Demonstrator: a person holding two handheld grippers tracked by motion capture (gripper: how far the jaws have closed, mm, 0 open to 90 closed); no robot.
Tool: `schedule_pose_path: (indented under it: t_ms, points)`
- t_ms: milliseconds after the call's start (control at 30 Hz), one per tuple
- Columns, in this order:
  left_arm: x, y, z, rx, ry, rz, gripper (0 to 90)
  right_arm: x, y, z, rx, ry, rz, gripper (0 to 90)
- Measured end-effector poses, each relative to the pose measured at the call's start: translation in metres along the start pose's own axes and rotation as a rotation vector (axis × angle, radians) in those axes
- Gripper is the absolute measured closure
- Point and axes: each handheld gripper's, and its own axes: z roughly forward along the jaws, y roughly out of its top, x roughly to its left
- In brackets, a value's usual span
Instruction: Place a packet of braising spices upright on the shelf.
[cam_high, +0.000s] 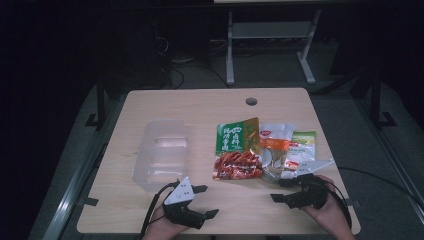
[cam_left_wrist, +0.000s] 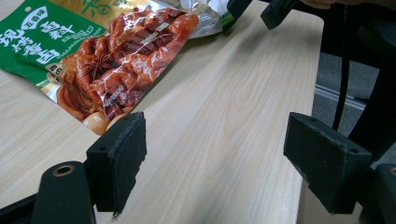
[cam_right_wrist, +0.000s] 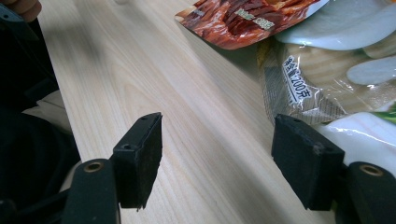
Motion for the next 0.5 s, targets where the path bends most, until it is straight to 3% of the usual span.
schedule_pose_path:
  t_ms: [367, 500]
  points:
    - [-0.001, 0.0, -0.001, 0.005, 0.006, 0.016, 21.1, 0.0, 0.005, 0.0, -0.012, -0.001, 0.014, 33.2]
    - [-0.003, 0.0, -0.001, 0.006, 0.012, 0.022, 21.2, -0.001, 0.014, 0.001, -0.011, 0.007, 0.017, 33.4]
